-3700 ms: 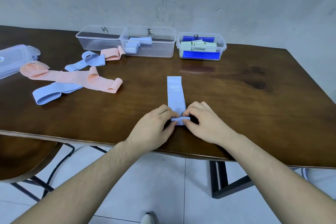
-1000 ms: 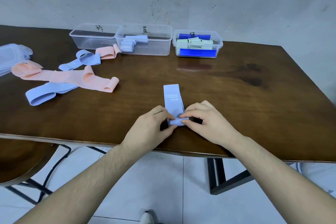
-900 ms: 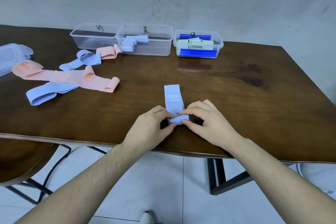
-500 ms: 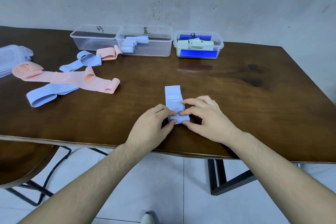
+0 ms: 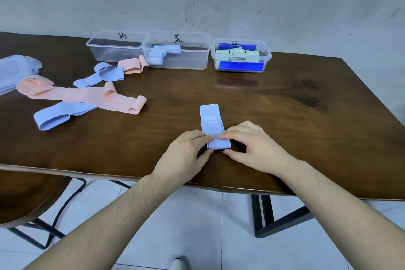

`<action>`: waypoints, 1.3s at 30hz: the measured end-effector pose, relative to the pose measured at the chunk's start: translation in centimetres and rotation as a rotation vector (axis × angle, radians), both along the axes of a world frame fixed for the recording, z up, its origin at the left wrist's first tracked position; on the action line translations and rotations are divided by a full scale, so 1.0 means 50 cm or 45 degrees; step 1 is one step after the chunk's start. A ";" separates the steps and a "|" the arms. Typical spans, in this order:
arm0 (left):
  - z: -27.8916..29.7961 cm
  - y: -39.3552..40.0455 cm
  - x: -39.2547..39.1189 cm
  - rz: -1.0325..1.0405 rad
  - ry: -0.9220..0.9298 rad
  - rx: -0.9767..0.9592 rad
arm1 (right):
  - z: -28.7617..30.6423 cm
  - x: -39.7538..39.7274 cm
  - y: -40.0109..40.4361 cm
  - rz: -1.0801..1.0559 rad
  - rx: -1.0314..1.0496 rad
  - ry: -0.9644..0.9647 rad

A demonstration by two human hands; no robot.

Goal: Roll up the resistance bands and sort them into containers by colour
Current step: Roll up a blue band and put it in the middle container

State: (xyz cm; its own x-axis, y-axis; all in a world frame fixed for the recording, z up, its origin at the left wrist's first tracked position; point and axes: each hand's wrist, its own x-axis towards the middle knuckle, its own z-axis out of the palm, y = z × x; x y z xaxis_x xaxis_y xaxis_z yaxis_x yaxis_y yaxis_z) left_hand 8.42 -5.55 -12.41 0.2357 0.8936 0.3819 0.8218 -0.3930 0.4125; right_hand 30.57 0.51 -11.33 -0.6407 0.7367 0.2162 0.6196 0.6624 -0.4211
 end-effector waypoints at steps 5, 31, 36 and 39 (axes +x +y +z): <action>0.001 0.006 0.004 -0.003 -0.004 0.039 | 0.003 -0.005 0.010 0.006 -0.019 0.003; -0.003 0.042 -0.003 0.070 -0.046 -0.034 | 0.005 -0.033 0.052 -0.074 -0.033 0.162; -0.001 0.055 -0.003 0.081 0.082 0.032 | -0.004 -0.034 0.058 -0.122 -0.001 0.138; -0.002 0.066 -0.006 0.093 0.093 0.039 | -0.002 -0.027 0.055 -0.095 0.002 0.132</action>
